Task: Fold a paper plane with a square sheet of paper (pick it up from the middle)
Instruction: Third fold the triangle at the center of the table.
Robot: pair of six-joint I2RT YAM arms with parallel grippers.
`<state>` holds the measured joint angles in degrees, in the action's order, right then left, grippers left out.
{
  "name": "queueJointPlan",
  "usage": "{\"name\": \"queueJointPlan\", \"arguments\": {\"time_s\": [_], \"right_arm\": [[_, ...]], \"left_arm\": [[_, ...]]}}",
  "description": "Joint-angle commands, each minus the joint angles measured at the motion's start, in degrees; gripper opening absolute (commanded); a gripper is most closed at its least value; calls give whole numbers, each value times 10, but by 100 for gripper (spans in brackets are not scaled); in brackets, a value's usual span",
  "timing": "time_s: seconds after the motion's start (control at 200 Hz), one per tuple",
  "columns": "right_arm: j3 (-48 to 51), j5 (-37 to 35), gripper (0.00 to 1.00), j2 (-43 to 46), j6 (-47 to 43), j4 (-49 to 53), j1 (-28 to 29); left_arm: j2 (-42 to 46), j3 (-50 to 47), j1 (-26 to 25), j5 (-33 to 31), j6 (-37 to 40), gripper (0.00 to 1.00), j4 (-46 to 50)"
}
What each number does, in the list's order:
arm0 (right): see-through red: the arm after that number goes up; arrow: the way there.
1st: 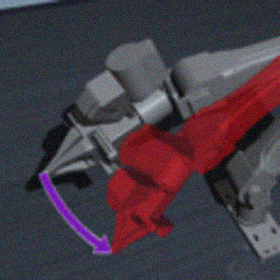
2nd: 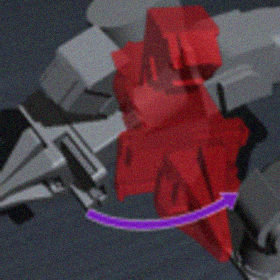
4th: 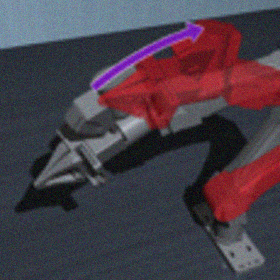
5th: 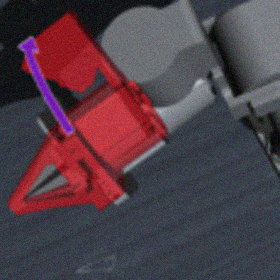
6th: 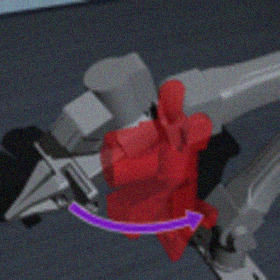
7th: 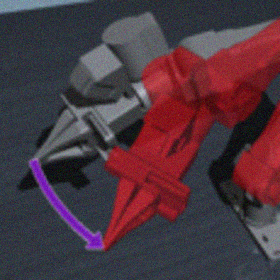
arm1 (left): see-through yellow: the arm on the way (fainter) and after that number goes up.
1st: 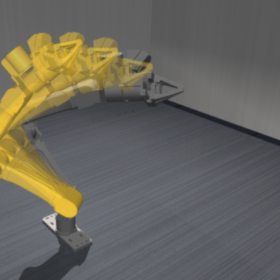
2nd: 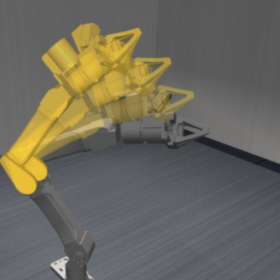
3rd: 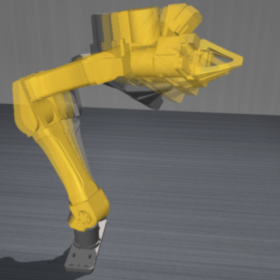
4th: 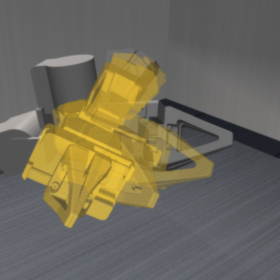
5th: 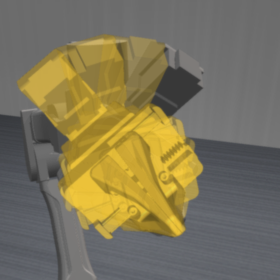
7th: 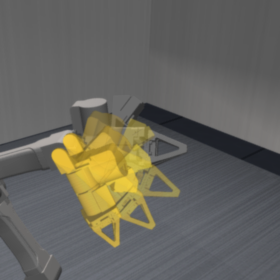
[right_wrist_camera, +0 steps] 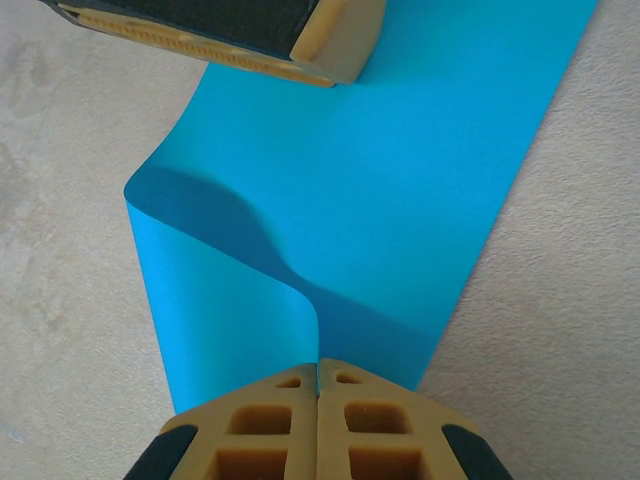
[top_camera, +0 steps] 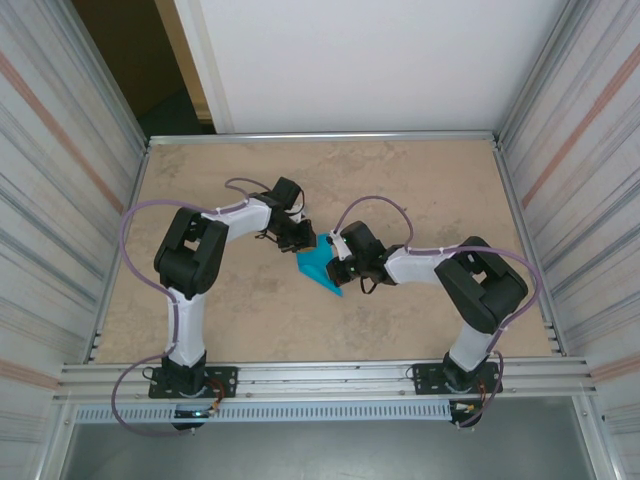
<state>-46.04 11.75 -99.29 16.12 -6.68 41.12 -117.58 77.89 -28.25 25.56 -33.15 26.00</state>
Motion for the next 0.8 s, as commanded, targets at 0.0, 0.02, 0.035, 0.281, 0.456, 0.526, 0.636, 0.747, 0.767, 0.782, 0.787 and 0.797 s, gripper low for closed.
{"name": "queueJointPlan", "arguments": {"time_s": [0.0,0.02,0.035,0.281,0.456,0.526,0.636,0.747,0.767,0.782,0.787,0.797], "right_arm": [[-17,-3,0,-10,9,13,1],[-19,-2,0,-11,8,13,1],[-19,-1,0,-12,8,14,1],[-19,-1,0,-14,8,22,2],[-19,-3,0,-20,9,34,2],[-16,-3,0,-18,12,35,2],[-14,1,0,-14,16,33,2],[-12,8,0,-11,23,28,2],[-12,9,0,-10,25,28,2],[-12,10,0,-10,26,27,2],[-12,10,0,-10,27,26,2],[-12,10,0,-10,27,26,2]], "left_arm": [[-21,6,-7,-4,13,15,31],[-21,6,-7,-5,13,15,32],[-21,6,-7,-4,13,15,31],[-36,14,-7,-4,15,15,35],[-28,30,-7,-1,16,16,40],[-13,38,-6,0,14,17,42],[17,38,-3,-11,0,19,33],[55,16,4,-25,-25,21,13],[62,10,5,-27,-32,22,7],[67,3,6,-28,-36,22,2],[68,2,6,-28,-38,23,0],[73,-2,7,-28,-41,23,-3]]}}
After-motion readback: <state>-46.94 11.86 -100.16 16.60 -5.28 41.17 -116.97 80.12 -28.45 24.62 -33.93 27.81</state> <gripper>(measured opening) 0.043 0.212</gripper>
